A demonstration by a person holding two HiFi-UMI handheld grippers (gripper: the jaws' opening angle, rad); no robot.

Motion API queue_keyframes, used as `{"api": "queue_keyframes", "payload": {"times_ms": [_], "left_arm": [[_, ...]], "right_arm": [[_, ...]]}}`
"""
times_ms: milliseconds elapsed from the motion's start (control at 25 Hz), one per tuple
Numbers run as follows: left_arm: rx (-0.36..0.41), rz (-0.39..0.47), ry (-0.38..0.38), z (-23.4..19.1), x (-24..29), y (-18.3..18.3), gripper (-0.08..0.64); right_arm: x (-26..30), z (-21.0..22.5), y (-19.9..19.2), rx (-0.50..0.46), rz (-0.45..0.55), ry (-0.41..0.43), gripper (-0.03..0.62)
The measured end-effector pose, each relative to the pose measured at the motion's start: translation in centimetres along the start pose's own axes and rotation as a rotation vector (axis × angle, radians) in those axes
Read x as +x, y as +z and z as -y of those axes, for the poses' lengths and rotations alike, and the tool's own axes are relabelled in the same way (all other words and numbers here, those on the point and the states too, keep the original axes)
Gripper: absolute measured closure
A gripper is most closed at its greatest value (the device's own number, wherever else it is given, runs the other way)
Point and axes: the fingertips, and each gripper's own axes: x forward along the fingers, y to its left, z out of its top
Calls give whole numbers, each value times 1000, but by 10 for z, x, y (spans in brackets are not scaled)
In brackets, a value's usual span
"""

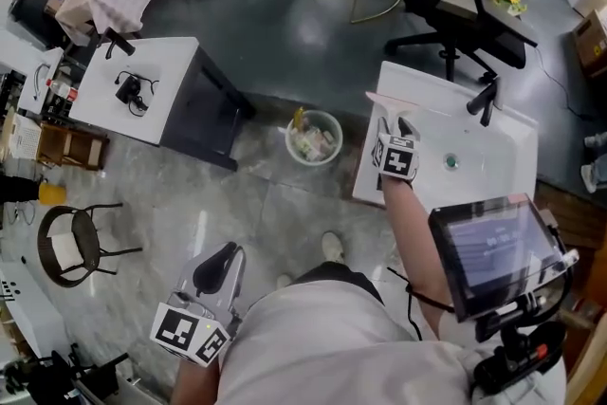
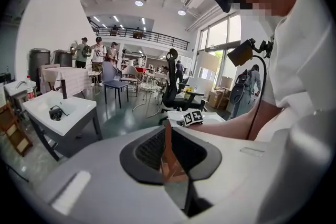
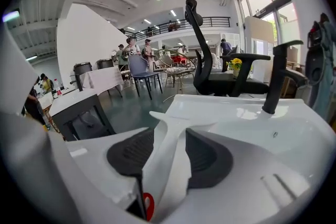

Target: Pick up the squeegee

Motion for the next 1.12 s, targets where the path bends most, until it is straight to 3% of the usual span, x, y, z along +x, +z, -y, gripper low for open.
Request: {"api": "queue_keyframes", "payload": {"times_ms": [200,560,1120], "left_arm": [[-15,1,17,-7,-1,-3,514],[-28,8,10,-19,-7,-6,514],[-32,46,-88,-31,-44,-23,515]], "right_arm": [[13,3,-4,9,-12,-23,417],[11,16,-8,24,-26,-78,486],[-60,-8,-22,-45,-8,-72,491]]}}
